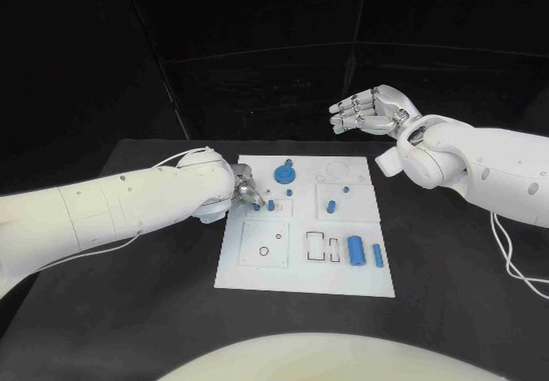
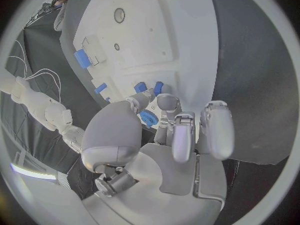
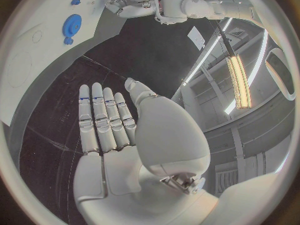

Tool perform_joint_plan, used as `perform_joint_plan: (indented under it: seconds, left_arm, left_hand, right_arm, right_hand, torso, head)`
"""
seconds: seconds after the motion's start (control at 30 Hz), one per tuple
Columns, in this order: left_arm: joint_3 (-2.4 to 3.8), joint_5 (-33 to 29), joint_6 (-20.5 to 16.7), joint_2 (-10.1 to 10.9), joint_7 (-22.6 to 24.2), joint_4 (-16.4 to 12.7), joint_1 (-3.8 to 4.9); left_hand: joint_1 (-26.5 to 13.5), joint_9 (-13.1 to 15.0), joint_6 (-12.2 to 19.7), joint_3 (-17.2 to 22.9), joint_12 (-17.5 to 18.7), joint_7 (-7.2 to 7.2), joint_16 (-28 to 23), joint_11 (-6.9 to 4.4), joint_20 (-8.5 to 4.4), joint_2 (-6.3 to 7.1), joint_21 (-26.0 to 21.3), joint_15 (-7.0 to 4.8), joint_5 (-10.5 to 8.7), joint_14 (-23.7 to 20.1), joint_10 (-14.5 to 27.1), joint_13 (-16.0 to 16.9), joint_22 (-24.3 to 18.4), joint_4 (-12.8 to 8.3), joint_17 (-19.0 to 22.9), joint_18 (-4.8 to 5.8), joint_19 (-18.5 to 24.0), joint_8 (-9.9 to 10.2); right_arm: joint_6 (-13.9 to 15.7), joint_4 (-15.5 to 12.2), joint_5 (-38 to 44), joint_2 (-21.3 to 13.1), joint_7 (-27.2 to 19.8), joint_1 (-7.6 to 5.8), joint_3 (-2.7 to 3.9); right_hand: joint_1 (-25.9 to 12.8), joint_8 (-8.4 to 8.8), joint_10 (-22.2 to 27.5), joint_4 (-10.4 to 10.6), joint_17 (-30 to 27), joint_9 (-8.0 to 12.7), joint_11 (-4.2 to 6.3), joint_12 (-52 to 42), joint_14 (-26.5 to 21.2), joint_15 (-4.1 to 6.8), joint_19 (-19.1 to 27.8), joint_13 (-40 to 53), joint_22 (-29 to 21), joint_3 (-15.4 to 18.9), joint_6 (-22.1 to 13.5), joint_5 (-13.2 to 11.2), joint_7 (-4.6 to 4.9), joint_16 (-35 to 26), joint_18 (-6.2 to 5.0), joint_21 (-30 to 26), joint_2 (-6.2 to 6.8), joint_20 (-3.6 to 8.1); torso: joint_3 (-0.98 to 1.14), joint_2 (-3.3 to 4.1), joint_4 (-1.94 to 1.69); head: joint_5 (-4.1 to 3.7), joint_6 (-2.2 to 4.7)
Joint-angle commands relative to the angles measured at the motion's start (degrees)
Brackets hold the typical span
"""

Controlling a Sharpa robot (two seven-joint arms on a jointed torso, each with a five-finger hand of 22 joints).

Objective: Assemble the parts on the task board

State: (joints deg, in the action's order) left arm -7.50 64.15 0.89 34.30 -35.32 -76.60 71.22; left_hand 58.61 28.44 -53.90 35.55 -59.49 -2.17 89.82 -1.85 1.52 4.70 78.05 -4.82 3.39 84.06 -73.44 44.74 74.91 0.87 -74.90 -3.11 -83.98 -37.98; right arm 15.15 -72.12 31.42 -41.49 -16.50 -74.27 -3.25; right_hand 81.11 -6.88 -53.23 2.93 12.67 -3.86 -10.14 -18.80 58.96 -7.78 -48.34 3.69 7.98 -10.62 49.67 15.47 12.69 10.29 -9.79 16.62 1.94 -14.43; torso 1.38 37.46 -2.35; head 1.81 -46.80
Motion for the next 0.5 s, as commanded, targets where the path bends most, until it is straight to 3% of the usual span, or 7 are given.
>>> perform_joint_plan:
  seconds: [0.03,0.27,0.5]
  left_arm:
    - [-0.48,0.0,0.6,0.3,-1.1,0.3,-0.64]
    - [-0.46,0.0,-1.2,1.2,-1.2,-0.3,-0.66]
    - [-0.42,0.0,-3.5,1.8,-0.9,-1.1,-0.66]
  left_hand:
    - [-2.1,0.0,0.0,-2.2,-0.4,0.16,0.2,-0.13,-0.47,0.61,0.1,-0.46,-0.29,5.9,0.3,0.2,1.4,1.6,-15.1,-0.13,-1.3,-0.4]
    - [-6.8,-0.3,-0.6,-7.4,-0.8,0.17,0.2,-0.14,-0.57,2.53,0.2,-0.52,-0.28,5.9,0.4,0.3,1.6,5.7,-15.1,-0.07,-1.4,-0.7]
    - [-7.8,-0.4,-0.5,-11.5,-1.0,0.4,0.2,-0.33,-0.73,2.35,-0.1,-0.7,-0.25,5.9,0.6,0.2,1.4,8.9,-15.1,-0.14,-1.4,-1.1]
  right_arm:
    - [-0.3,-0.1,-0.2,0.0,-0.6,-0.1,0.04]
    - [-0.3,-0.2,-0.2,-0.2,-0.6,-0.1,0.04]
    - [-0.3,-0.3,-0.2,-0.3,-0.6,-0.1,0.04]
  right_hand:
    - [-0.5,0.24,0.2,0.0,-0.1,0.0,-0.29,-0.2,0.5,-0.04,-0.4,-0.1,-0.1,-0.3,0.1,0.2,1.39,-0.2,-0.63,-0.2,-0.03,0.05]
    - [-0.5,0.24,0.2,0.0,-0.1,0.0,-0.29,-0.2,0.5,-0.04,-0.4,-0.1,-0.1,-0.3,0.1,0.2,1.39,-0.2,-0.63,-0.2,-0.03,0.05]
    - [-0.5,0.24,0.2,0.0,-0.1,0.0,-0.29,-0.2,0.5,-0.04,-0.4,-0.1,-0.1,-0.3,0.1,0.2,1.39,-0.2,-0.63,-0.2,-0.03,0.05]
  torso:
    - [-0.02,-0.01,-0.07]
    - [-0.01,-0.05,-0.02]
    - [-0.02,-0.02,-0.08]
  head:
    - [-0.05,0.06]
    - [-0.11,0.19]
    - [-0.05,0.3]
